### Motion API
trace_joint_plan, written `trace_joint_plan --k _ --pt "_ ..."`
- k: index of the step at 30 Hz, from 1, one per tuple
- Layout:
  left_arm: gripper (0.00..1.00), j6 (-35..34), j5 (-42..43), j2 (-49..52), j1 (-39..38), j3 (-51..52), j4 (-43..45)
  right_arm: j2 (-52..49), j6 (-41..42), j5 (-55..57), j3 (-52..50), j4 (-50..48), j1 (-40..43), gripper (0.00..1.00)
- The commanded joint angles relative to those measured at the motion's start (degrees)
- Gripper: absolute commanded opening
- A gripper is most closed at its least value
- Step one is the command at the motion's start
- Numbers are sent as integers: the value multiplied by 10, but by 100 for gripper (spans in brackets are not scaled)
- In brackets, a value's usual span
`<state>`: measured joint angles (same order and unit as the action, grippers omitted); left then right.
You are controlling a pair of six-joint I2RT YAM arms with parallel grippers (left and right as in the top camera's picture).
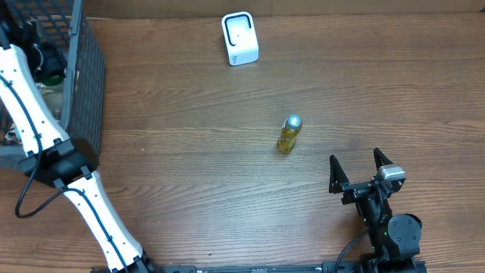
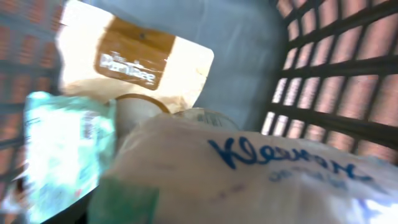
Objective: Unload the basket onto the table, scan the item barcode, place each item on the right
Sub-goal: 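Lift the green-capped jar out and carry it toward the scanner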
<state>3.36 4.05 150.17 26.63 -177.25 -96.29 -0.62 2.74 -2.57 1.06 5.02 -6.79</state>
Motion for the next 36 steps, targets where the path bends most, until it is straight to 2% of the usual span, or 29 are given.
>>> trace_joint_plan --k 1,10,14,21,25,29,33,36 --pt "45 -34 -2 -120 3 -28 -4 5 -5 3 -6 -3 2 100" --pt "43 -82 75 -280 -14 -28 -5 5 -5 3 -6 -3 2 100" --pt "35 -97 127 -328 -40 -28 -5 5 -5 3 -6 -3 2 100" --pt "33 -113 129 -359 -191 -17 -5 5 -5 3 -6 -3 2 100" --pt "33 -113 126 -359 -296 28 -5 5 -5 3 -6 -3 2 100" --pt "33 -115 89 -359 -400 104 -5 5 -5 3 -6 -3 2 100" --pt "37 -139 38 -358 -486 183 -4 5 -5 3 -6 -3 2 100" --pt "37 -165 -8 -355 -540 241 -3 5 -5 3 -6 -3 2 100"
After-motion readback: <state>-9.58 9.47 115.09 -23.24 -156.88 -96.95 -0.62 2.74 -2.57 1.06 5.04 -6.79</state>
